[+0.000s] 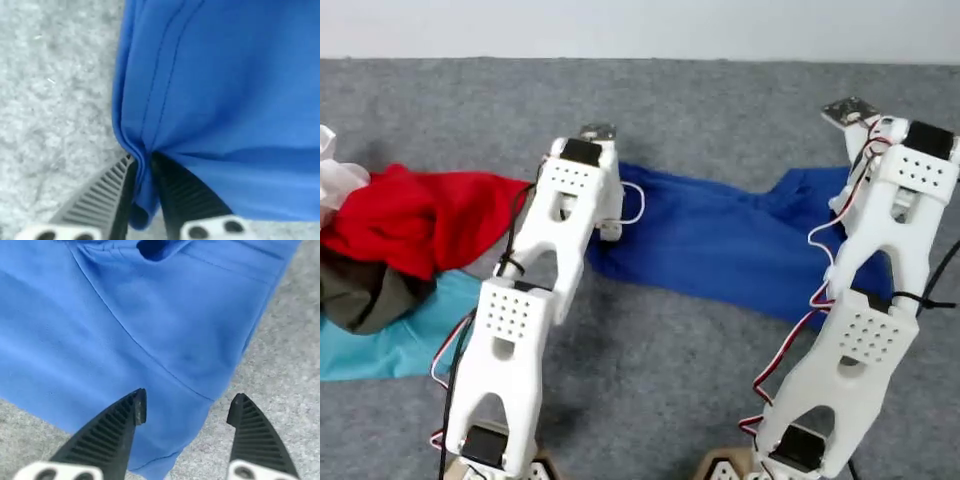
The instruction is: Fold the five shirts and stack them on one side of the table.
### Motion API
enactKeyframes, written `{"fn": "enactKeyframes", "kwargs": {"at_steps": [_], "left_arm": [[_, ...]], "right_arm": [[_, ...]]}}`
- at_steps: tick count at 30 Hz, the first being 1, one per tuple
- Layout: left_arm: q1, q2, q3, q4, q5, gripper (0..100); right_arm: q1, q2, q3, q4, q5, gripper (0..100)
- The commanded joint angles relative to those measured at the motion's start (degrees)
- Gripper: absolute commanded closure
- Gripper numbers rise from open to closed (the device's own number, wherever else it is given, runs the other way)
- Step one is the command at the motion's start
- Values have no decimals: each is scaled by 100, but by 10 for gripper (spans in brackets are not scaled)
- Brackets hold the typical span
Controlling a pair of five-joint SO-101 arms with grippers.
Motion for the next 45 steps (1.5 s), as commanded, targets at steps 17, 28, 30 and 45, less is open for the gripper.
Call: {"fn": "enactKeyframes", "kwargs": {"at_steps": [17,28,30,45], "left_arm": [[44,-2910,5059,176,-1345,988],[44,-4387,5613,185,-1345,988],[9,-4668,6105,185,-1380,988],[-1934,-4070,6149,176,-1547,827]], "right_arm": [[-171,-48,-308,207,53,724],[-286,-57,-308,224,53,724],[-286,-57,-308,224,53,724],[-646,-57,-308,224,53,724]]}}
